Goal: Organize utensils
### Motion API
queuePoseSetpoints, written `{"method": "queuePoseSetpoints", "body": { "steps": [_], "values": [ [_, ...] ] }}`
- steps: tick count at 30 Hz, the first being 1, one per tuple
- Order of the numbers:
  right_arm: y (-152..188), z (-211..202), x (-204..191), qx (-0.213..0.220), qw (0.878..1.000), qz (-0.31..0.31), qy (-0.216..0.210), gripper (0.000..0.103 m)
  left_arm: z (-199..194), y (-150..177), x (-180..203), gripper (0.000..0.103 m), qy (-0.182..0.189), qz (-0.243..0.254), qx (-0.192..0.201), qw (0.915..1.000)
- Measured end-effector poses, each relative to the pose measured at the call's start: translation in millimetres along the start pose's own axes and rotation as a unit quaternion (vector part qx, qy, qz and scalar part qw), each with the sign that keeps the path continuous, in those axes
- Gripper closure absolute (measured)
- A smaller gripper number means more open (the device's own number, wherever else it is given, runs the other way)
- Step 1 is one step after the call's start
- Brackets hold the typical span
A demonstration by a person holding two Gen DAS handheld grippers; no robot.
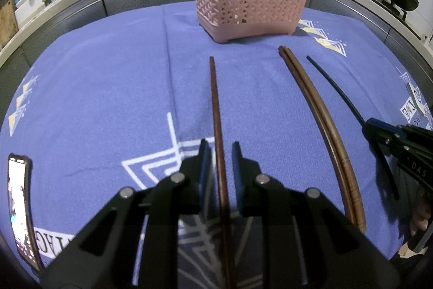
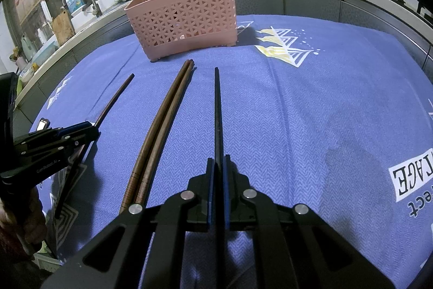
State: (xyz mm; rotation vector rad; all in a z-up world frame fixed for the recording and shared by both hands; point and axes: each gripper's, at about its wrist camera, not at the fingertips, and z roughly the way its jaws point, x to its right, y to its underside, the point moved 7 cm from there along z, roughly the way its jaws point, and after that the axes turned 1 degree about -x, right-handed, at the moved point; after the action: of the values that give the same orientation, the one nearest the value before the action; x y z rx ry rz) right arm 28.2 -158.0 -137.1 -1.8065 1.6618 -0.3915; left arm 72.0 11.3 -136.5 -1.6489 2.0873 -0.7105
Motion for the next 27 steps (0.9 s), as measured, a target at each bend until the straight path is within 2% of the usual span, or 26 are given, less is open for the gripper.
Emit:
{"method": "queuePoseSetpoints", "body": {
  "steps": [8, 14, 20, 21, 23, 24, 27],
  "values": [
    [-14, 8, 1, -0.017, 1.0, -0.006, -0.014, 0.096, 4, -7, 0, 0.083, 0.003, 0.004, -0.001, 1.0],
    [-42, 28, -5, -0.04, 0.998, -0.037, -0.017, 0.096, 18, -27, 6, 0.071, -0.001, 0.025, -0.002, 0.9997],
    [-73, 53, -12, -0.057, 0.996, -0.065, -0.024, 0.096, 35, -53, 4, 0.071, 0.007, 0.027, -0.008, 0.9996],
    [-77, 57, -13, -0.058, 0.996, -0.066, -0.028, 0.096, 37, -56, 4, 0.071, 0.006, 0.028, -0.007, 0.9996],
    [-85, 63, -17, -0.059, 0.994, -0.081, -0.037, 0.097, 42, -63, 4, 0.093, 0.006, 0.031, -0.005, 0.9995],
    [-86, 65, -18, -0.061, 0.994, -0.083, -0.04, 0.098, 43, -66, 5, 0.097, 0.016, 0.029, -0.008, 0.9994],
    [-91, 60, -18, -0.057, 0.994, -0.074, -0.055, 0.098, 43, -73, -1, 0.098, 0.035, 0.003, -0.021, 0.9991]
  ]
}}
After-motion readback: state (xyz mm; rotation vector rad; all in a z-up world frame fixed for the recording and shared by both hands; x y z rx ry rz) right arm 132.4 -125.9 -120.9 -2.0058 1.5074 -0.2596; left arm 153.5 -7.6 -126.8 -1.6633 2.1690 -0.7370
